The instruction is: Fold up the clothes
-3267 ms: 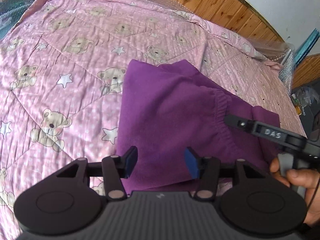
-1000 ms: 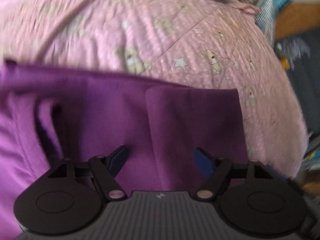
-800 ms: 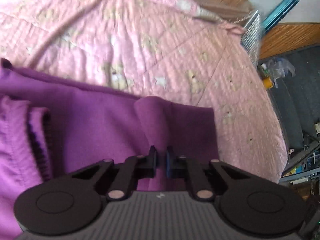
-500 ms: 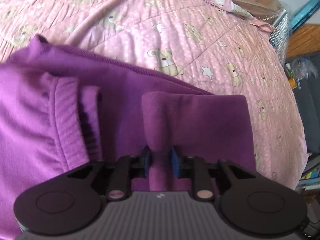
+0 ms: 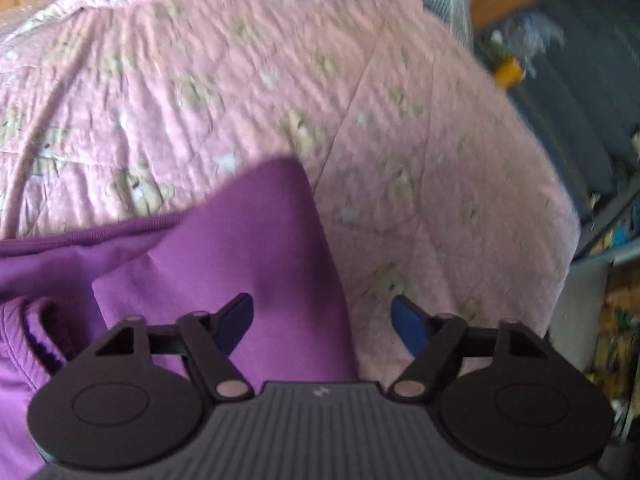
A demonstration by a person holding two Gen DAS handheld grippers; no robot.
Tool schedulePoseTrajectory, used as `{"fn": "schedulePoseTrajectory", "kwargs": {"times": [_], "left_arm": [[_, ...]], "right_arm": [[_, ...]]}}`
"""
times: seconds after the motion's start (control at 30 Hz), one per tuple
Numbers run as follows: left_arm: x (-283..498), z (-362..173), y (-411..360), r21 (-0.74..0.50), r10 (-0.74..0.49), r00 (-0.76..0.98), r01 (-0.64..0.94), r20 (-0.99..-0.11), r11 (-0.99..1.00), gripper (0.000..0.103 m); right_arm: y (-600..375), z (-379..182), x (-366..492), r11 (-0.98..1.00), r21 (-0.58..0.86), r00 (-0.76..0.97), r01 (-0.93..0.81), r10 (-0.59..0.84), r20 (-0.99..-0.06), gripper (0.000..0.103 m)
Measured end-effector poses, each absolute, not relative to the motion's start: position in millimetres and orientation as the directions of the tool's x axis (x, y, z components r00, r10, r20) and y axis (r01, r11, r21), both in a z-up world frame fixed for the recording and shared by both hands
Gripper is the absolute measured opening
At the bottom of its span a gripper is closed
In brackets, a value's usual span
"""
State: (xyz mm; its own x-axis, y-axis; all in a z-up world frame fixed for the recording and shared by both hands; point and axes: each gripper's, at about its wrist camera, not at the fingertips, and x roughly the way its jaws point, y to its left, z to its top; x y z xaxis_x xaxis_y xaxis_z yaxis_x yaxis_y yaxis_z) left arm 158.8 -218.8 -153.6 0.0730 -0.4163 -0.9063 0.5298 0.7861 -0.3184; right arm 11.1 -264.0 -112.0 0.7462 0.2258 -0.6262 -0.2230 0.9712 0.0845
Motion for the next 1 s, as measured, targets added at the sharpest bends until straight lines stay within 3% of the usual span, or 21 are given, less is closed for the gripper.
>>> {"fn": "schedulePoseTrajectory", "kwargs": {"times": [0.03,0.07,0.1,0.13,0.17,0.2,0.23,0.3,0.37,0.43,0.53,0.67,0.7,0.77,0.9,1.0], "left_arm": [[158,-157,-214,-0.301,-0.398,0.066,0.543,-0.915,0.784,0.037],[159,-156,-201,-0.310,-0.404,0.066,0.534,-0.913,0.787,0.014],[161,-155,-188,-0.318,-0.410,0.066,0.524,-0.910,0.790,0.014],[163,-153,-174,-0.328,-0.418,0.067,0.512,-0.906,0.794,0.014],[164,-146,-156,-0.347,-0.436,0.076,0.493,-0.897,0.798,0.013],[165,-139,-138,-0.367,-0.456,0.085,0.473,-0.886,0.801,0.013],[167,-132,-119,-0.397,-0.484,0.092,0.452,-0.870,0.799,0.013],[171,-117,-82,-0.440,-0.531,0.120,0.427,-0.838,0.790,0.013],[176,-107,-53,-0.452,-0.553,0.162,0.414,-0.817,0.790,0.013],[178,-107,-14,-0.452,-0.546,0.200,0.374,-0.813,0.810,0.012],[180,-114,47,-0.473,-0.543,0.247,0.292,-0.802,0.831,0.012],[173,-156,109,-0.579,-0.607,0.266,0.182,-0.749,0.795,0.012],[172,-167,117,-0.596,-0.618,0.264,0.169,-0.740,0.785,0.012],[174,-186,125,-0.590,-0.610,0.250,0.157,-0.752,0.792,0.012],[173,-208,140,-0.624,-0.636,0.247,0.134,-0.731,0.770,0.013],[170,-203,148,-0.645,-0.658,0.271,0.146,-0.703,0.750,0.013]], "right_arm": [[-256,-112,11,0.969,0.082,0.749,-0.233,0.232,-0.620,0.009],[-249,-114,10,0.970,0.076,0.752,-0.229,0.226,-0.619,0.010],[-242,-117,10,0.972,0.069,0.757,-0.223,0.218,-0.617,0.012],[-235,-119,8,0.978,0.054,0.769,-0.204,0.194,-0.609,0.037],[-226,-122,8,0.984,0.027,0.778,-0.174,0.154,-0.609,0.080],[-215,-128,11,0.985,0.009,0.774,-0.171,0.139,-0.618,0.095],[-204,-133,14,0.986,-0.010,0.770,-0.167,0.124,-0.626,0.097],[-183,-144,21,0.985,-0.044,0.760,-0.164,0.098,-0.643,0.084],[-160,-156,34,0.979,-0.051,0.730,-0.199,0.114,-0.674,0.043],[-136,-160,40,0.966,-0.103,0.725,-0.238,0.106,-0.680,0.022],[-103,-151,34,0.940,-0.192,0.762,-0.282,0.098,-0.640,0.020],[-71,-157,33,0.886,-0.275,0.737,-0.373,0.103,-0.668,0.024],[-69,-158,39,0.884,-0.259,0.714,-0.389,0.112,-0.691,0.028],[-70,-155,49,0.892,-0.183,0.663,-0.414,0.158,-0.731,0.045],[-76,-144,66,0.900,-0.100,0.594,-0.424,0.193,-0.781,0.047],[-76,-142,70,0.893,-0.127,0.578,-0.432,0.166,-0.799,0.047]]}}
